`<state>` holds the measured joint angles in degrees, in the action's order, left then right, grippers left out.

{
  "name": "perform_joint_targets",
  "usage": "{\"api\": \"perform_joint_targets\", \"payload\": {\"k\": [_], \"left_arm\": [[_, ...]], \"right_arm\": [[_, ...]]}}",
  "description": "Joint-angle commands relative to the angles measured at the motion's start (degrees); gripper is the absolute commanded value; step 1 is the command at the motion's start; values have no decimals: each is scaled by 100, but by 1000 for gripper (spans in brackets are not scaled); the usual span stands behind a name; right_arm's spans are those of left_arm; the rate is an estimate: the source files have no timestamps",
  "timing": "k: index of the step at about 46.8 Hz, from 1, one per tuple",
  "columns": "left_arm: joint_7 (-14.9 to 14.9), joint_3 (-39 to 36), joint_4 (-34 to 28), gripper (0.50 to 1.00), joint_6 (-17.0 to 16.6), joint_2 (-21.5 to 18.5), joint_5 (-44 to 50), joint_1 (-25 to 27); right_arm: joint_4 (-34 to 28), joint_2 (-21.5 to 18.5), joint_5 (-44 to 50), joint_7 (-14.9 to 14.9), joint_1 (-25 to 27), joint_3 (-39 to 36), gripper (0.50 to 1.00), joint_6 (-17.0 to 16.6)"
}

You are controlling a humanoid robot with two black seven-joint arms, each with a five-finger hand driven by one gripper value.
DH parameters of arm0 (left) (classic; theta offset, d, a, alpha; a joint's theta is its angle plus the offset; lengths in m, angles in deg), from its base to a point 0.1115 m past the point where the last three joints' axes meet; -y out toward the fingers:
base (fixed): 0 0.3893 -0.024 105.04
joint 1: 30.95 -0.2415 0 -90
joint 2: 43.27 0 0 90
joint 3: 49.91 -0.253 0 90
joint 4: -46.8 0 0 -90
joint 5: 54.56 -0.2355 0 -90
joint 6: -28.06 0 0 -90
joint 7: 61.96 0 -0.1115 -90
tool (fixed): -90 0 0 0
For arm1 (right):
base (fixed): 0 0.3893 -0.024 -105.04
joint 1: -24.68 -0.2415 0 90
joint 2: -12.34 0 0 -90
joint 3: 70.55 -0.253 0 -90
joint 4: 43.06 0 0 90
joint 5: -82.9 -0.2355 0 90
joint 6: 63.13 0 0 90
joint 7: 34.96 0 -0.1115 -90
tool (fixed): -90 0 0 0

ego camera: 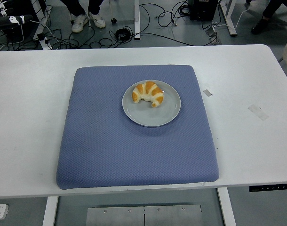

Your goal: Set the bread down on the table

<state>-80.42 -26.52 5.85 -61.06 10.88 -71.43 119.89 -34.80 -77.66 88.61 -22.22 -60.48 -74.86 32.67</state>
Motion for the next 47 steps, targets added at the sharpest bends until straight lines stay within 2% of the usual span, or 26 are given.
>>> {"api": "perform_joint_targets", "payload": {"k": [1, 47], "left_arm": [[0, -1, 0, 983, 0, 0, -9, -2], [0, -18, 53, 983, -27, -97, -88, -64]], "right_arm": [[0, 0, 0, 0, 0, 0, 1000, 0], [0, 0, 0, 0, 0, 0, 1000, 0]]}}
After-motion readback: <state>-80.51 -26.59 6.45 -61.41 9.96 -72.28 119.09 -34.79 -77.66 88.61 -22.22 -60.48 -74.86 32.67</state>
